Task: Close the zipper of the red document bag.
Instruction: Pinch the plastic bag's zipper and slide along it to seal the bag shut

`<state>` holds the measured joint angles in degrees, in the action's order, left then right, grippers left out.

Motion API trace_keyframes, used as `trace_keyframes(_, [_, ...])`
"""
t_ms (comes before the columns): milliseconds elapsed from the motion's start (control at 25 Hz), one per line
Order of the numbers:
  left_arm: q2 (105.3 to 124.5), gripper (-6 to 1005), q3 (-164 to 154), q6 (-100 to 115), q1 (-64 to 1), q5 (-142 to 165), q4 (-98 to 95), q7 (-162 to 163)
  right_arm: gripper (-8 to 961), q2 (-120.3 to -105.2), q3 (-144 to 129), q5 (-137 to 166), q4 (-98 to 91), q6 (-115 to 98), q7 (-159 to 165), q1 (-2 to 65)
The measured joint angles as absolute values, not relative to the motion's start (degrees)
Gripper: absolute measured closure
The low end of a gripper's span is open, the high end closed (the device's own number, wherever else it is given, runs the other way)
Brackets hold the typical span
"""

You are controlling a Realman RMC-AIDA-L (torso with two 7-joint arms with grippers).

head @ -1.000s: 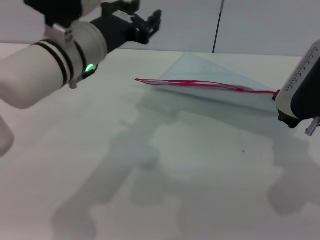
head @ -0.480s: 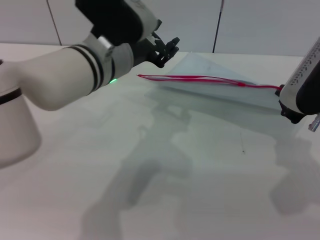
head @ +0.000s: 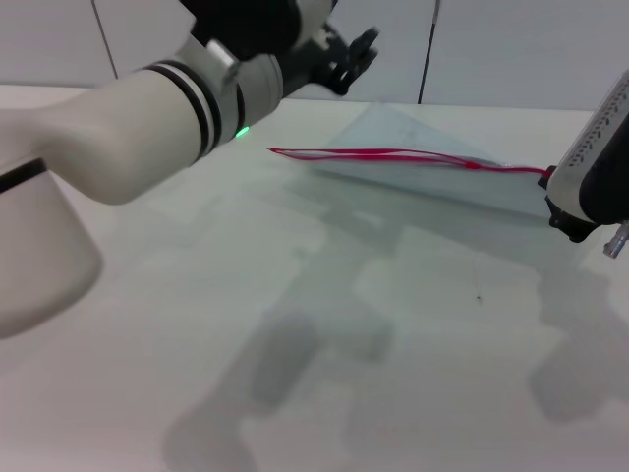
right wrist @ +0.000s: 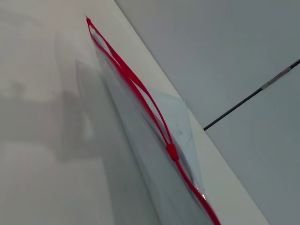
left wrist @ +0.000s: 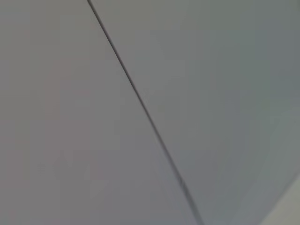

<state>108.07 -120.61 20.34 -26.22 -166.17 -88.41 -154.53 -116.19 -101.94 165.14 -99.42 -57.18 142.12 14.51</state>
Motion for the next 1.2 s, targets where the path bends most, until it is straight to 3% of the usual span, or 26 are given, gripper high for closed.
trace_keyframes(320, [104.61, 476, -117.3, -5.5, -22.4, -166.1, -84.9, -141.9, 907, -116.19, -101.9, 165.1, -98.7, -57.0, 142.1, 14.5])
trace_keyframes(680, [98.95, 476, -118.3, -21.3, -26.1, -156.0, -75.7, -122.5, 906, -116.12, -101.9, 165.0, -97.2, -57.0, 142.1, 15.5])
trace_keyframes(1000, [98.19, 476, -115.0, -27.0, -29.5, -123.6, -74.6, -95.8, 906, -116.11, -102.0, 165.0, -98.0, -57.1, 142.1, 15.5])
trace_keyframes(1200, [101.46, 476, -107.0, -36.8, -30.0, -101.5, -74.6, -82.8, 906, -116.23, -102.4, 164.9, -99.6, -57.5, 142.1, 15.1])
